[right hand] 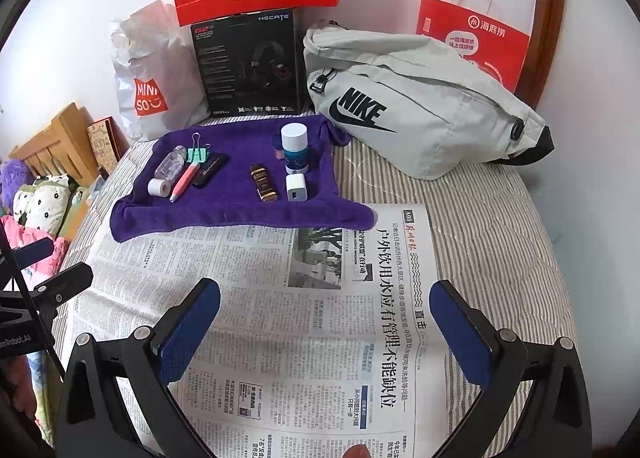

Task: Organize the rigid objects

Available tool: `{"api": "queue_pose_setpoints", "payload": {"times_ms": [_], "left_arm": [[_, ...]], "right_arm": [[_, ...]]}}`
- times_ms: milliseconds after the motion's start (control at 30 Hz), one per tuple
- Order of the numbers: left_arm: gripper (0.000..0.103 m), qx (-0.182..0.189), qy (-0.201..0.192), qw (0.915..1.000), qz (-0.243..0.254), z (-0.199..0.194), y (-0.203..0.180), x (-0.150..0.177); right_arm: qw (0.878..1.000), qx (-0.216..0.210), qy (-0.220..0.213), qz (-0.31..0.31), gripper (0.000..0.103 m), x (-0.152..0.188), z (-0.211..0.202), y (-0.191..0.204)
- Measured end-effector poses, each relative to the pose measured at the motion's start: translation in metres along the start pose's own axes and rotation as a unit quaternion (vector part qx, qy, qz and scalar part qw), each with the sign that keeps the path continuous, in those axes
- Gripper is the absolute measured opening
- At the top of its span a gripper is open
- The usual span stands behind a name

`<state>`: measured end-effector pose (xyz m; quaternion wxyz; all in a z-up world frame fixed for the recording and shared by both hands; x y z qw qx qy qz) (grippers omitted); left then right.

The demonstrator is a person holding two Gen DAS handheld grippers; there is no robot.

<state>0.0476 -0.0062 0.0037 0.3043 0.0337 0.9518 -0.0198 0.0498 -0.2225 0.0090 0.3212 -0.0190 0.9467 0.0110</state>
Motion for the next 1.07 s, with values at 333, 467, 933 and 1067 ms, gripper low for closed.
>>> {"api": "queue_pose_setpoints", "payload": {"times_ms": [333,467,933,1067], "left_arm": [[0.098,0.002,0.004,1.0,0.005,0.0006,0.0,0.0003],[0.098,0.003,0.004,1.0,0.007,0.0007,0.001,0.0006],[0.098,0.005,0.007,0.9999,0.013,0.0031,0.0024,0.0014],[0.103,0.005,-0.008,0.9996,0.025,0.0016,0.0042,0.0001]], "right_arm": [[1.0,0.0,0.001,-0.001,0.103,0.0001,0.0,0.0003],[1.0,0.0,0.003,-0.001,0.103,0.0001,0.0001,0.0004],[1.0,0.0,0.005,-0.002,0.103,0.0,0.0014,0.0006],[1.0,-0.001,0.006,-0.002,0.103,-0.0002,0.0022,0.0004]]}}
Point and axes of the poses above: each gripper's, at about its wrist camera, not at the fingertips, and z roughly the way its jaws point, y to its left, x to its underside, the point moved 3 cm from there along z, roughly the way its jaws point, and after that the axes turned 1 degree about y, right-handed, at the moved point
